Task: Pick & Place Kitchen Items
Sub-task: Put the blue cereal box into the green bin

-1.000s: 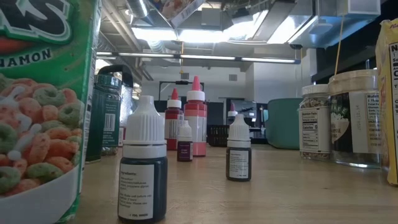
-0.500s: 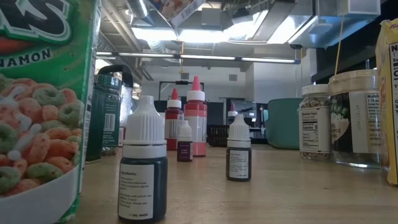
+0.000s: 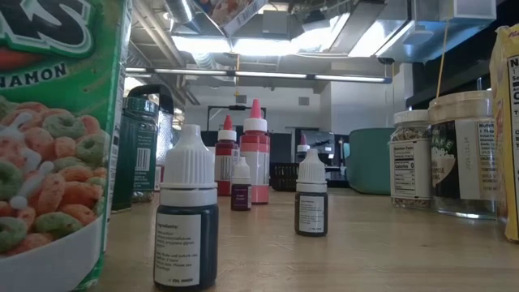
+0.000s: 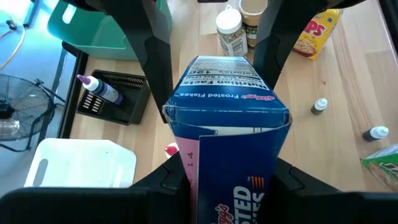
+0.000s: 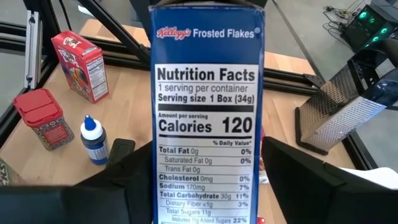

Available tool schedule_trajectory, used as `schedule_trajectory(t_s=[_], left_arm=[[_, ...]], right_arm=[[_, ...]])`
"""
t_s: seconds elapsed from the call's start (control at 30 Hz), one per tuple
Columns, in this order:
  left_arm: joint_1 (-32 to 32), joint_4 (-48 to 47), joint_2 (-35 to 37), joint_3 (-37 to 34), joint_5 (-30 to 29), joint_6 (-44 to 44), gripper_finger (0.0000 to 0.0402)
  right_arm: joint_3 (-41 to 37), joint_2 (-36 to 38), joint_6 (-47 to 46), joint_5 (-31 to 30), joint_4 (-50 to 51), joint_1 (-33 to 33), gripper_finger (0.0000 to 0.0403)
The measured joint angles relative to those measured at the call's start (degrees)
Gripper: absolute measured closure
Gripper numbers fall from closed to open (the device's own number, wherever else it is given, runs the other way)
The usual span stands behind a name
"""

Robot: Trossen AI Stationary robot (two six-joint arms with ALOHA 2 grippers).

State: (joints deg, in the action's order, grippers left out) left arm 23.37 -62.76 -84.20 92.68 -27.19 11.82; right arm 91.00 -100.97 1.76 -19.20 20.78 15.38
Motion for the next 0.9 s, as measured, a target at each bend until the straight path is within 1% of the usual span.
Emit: schedule_trajectory(t_s=[0.3,0.9], left_arm=[[0.1,0.0,0.0,0.0,-1.4,-1.8,0.0287],[0.1,0.5,0.0,0.0,-1.4,-2.1,0.0287]], right_arm=[[0.0,0.0,0.0,0.0,0.0,0.0,0.0162],[0.0,0.0,0.0,0.0,0.0,0.0,0.0163]])
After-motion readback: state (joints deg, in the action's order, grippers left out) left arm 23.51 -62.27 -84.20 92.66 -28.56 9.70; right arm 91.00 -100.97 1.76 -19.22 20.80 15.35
